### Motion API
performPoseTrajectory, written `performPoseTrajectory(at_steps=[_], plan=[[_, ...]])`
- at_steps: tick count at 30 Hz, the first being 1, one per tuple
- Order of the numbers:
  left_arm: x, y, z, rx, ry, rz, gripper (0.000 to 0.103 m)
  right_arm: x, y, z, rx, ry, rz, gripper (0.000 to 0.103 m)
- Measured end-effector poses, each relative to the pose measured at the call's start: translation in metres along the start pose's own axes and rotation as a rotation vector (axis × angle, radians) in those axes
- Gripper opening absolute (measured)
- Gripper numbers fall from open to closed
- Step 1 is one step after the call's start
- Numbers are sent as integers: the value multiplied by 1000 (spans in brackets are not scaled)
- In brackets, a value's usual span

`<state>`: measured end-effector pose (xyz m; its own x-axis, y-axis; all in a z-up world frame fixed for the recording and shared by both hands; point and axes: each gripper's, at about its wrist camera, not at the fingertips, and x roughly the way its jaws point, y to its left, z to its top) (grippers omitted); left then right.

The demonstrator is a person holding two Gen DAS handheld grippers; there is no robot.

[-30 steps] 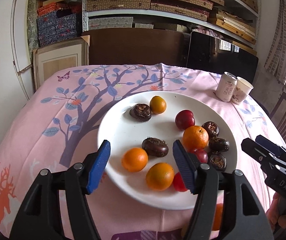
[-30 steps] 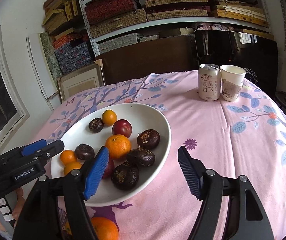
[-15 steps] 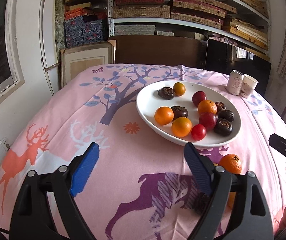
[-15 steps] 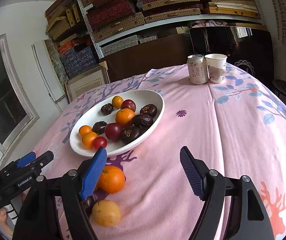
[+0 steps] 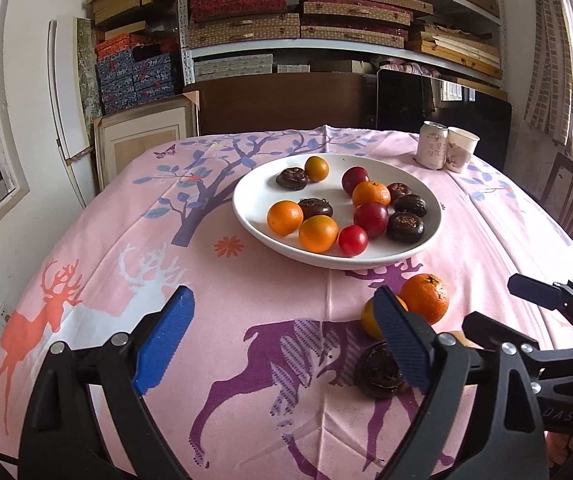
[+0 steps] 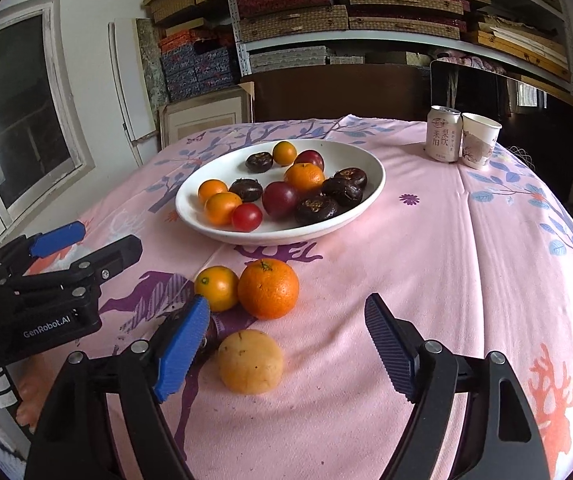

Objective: Organize fruits
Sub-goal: 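Grasp a dark brown fruit with the left gripper while the right grasps the pale pear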

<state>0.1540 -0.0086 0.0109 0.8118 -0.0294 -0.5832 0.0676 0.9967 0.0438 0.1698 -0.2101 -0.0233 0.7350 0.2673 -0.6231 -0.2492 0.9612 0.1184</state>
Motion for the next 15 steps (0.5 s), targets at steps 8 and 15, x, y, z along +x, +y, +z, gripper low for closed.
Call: performPoseTrajectory(at_steps=[8,15], plan=[[0,-2,-1,4,-8,-9,92,3,-1,-2,7,20,-9,81],[3,-2,-2,11,2,8,95,3,1,-8,0,38,0,81]])
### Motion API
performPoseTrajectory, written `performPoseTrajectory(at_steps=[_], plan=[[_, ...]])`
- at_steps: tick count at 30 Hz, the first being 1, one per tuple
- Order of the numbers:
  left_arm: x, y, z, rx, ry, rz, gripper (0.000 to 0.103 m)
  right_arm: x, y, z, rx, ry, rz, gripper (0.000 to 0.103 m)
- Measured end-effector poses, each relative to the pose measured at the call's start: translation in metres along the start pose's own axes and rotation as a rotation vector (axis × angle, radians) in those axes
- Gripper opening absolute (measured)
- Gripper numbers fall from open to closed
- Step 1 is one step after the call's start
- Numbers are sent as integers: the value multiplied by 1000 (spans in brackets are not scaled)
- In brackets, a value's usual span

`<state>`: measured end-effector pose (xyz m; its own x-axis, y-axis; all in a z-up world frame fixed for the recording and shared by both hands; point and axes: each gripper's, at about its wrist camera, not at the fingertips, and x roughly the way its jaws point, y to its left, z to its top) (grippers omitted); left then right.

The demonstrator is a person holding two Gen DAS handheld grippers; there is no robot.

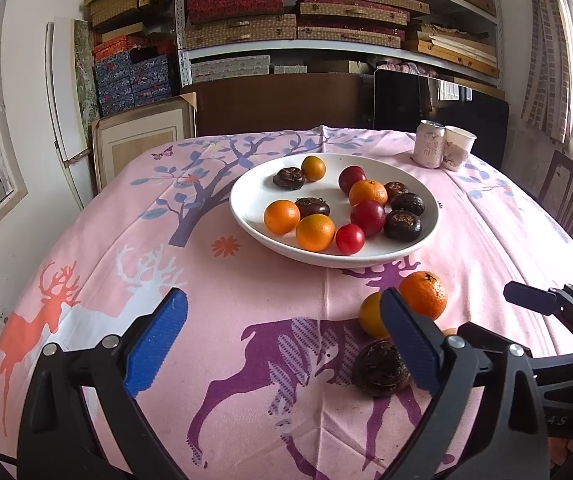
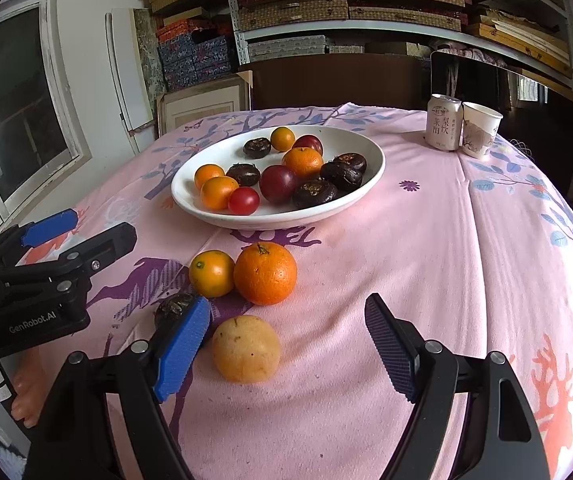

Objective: Organize fruits
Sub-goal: 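Grasp a dark brown fruit with the left gripper while the right grasps the pale pear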

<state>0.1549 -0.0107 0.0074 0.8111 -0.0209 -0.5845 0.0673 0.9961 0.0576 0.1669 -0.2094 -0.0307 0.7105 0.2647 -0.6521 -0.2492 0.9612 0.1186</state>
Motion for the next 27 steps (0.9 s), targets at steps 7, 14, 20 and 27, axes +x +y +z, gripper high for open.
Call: performPoseTrajectory(at_steps=[7,14,20,27], plan=[[1,1,-1,4,4,9,96,3,4,-5,-15,30,10,81],[11,19,0,-76,61,20,98,6,11,-11,-50,77,38,81],[19,28,-2,-119,113,26,98,6,16,-16,-78,98,40,76],[17,23,-2,-95,112,40,98,22,19,-16,-82,166,69,54]])
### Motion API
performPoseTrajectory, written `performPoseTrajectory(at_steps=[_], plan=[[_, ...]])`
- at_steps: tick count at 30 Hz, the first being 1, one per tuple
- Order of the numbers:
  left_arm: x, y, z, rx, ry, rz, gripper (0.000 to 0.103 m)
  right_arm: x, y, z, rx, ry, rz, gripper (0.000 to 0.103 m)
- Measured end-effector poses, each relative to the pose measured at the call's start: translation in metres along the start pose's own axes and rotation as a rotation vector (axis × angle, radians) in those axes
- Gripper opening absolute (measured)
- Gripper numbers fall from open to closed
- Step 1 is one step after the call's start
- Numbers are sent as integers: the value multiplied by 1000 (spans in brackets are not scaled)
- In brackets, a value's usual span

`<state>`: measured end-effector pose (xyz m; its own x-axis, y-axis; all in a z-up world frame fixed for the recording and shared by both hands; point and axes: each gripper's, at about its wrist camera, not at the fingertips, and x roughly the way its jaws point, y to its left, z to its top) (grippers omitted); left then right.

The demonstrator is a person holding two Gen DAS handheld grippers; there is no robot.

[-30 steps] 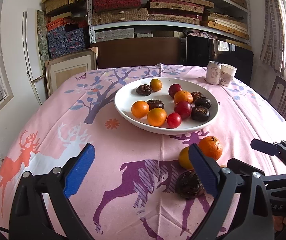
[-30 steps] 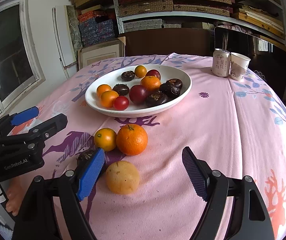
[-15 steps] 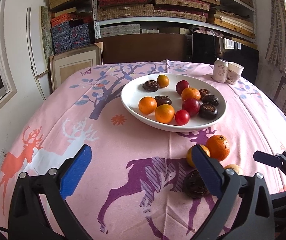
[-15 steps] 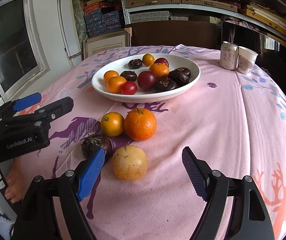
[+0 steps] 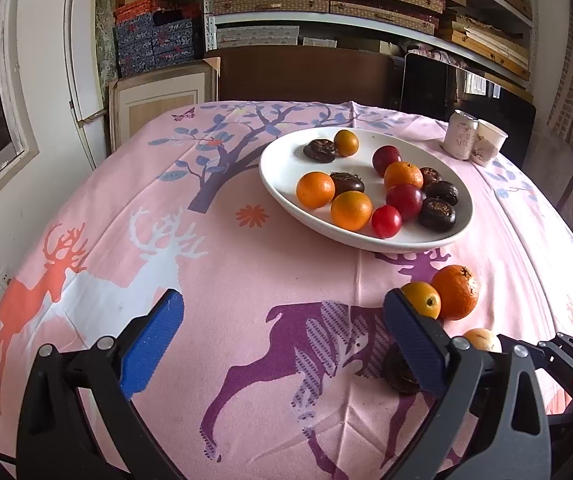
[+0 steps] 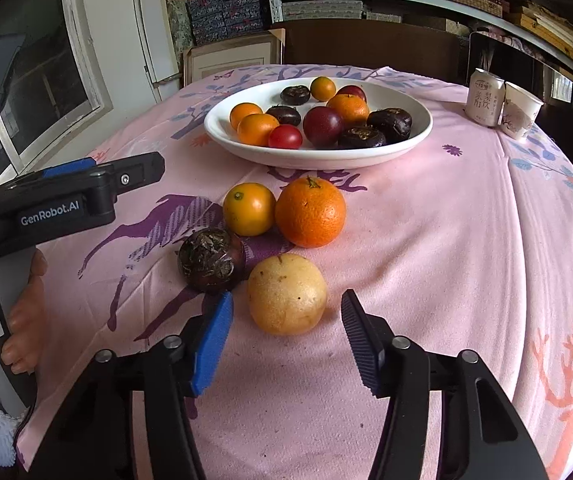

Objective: Organize fruits
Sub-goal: 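Grasp a dark brown fruit with the left gripper while the right grasps the pale pear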

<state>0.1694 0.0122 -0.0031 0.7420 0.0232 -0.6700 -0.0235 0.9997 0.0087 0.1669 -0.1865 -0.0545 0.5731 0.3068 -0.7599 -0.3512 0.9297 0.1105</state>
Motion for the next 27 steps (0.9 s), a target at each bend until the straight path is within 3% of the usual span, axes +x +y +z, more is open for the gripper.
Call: performPoseTrajectory(at_steps=[4,5,7,11,15,19,20,23,27], plan=[[2,-2,-1,8,13,-2,98,4,-1,3,11,1,4,49],[3,-3,-1,12,16,-5,98,3,-3,4,16,-1,12,41],[3,-5,-1,21,22,-14,98,0,-7,4,35,-16,29,41],[2,-12,-4,55,36,-61,98,-24,-26,9,95,-132,-31,41],[-4,-34,-13,157,30,-124,98,-37,-58,10,227,-184,-65,41],[-9,-59,-25,288,-5,-114,97,-40,-66,10,265,-196,-46,41],[-9,-63,-27,304,-3,-118,95,-40,-65,10,263,-196,-42,41],[0,-70,-31,335,40,-136,69,-40,-64,10,261,-194,-32,41],[5,-68,-31,314,72,-176,63,-41,-64,9,267,-194,-27,41]])
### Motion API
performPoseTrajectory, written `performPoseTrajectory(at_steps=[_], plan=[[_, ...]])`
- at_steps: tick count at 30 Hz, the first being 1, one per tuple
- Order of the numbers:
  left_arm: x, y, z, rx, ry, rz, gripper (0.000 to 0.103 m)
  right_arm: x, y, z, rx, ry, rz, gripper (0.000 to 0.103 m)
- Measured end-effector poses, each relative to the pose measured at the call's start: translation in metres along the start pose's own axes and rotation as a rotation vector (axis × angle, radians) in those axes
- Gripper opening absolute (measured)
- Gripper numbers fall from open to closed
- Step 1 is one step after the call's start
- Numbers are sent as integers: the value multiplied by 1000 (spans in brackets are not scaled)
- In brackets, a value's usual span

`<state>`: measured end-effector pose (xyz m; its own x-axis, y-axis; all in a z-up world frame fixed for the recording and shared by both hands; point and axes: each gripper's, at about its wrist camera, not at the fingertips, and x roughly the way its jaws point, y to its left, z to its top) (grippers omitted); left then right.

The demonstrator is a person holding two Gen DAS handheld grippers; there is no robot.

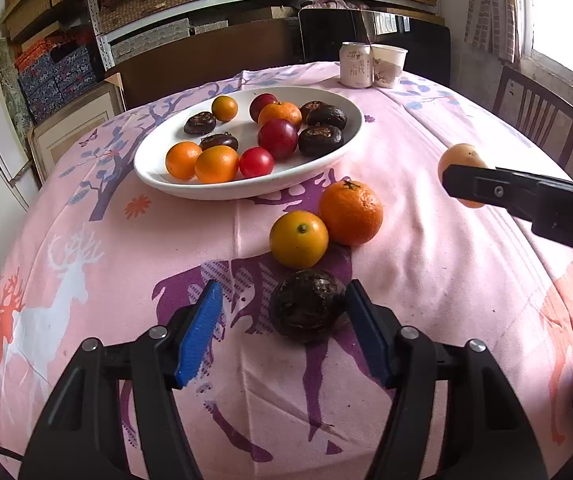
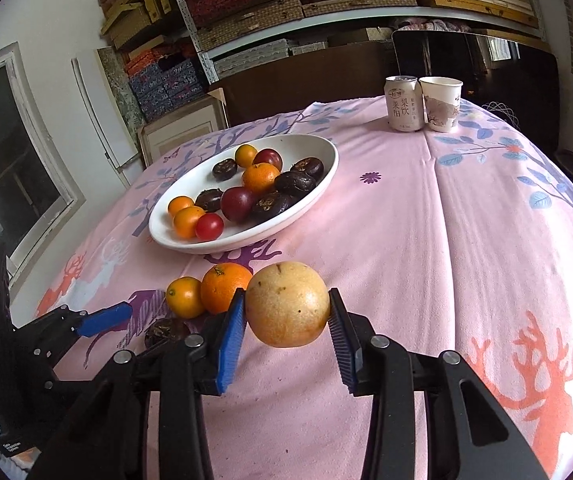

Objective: Organize fruits
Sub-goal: 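Grasp a dark brown fruit with the left gripper while the right grasps the pale pear, then place the dark brown fruit and pale pear on the plate, opening both grippers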

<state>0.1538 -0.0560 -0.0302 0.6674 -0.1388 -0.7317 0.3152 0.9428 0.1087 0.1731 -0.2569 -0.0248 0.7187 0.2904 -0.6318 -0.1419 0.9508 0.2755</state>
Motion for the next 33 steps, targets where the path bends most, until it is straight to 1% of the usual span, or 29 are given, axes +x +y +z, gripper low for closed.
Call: performPoseTrajectory(at_steps=[1,3,6,9,10,11,13,17,22,26,28,31,33], plan=[[1,0,0,-2,3,-5,62,0,0,0,-1,1,0,41],[1,-1,-1,0,6,-21,58,1,0,0,-1,6,1,41],[9,-8,-4,24,57,-65,56,2,1,-1,1,12,2,41],[11,-14,-6,44,65,-69,54,2,1,-1,1,12,2,41],[11,-12,-6,35,63,-73,52,3,1,-1,1,13,2,41],[11,-9,-5,21,65,-73,47,2,1,-1,1,14,3,41],[13,-4,-4,-5,69,-89,47,3,1,-2,1,17,4,41],[14,-7,-3,5,65,-72,47,3,1,-2,1,17,4,41],[18,-6,0,-1,69,-70,49,5,3,-5,-7,23,3,41],[20,-3,1,-11,75,-90,46,5,3,-5,-6,24,-1,41],[18,-2,1,-16,66,-89,46,6,2,-5,-1,26,-4,41],[7,5,4,-39,10,-71,46,7,0,-4,5,26,-6,41],[-3,15,8,-75,-29,-73,46,5,-1,-4,9,14,-4,41]])
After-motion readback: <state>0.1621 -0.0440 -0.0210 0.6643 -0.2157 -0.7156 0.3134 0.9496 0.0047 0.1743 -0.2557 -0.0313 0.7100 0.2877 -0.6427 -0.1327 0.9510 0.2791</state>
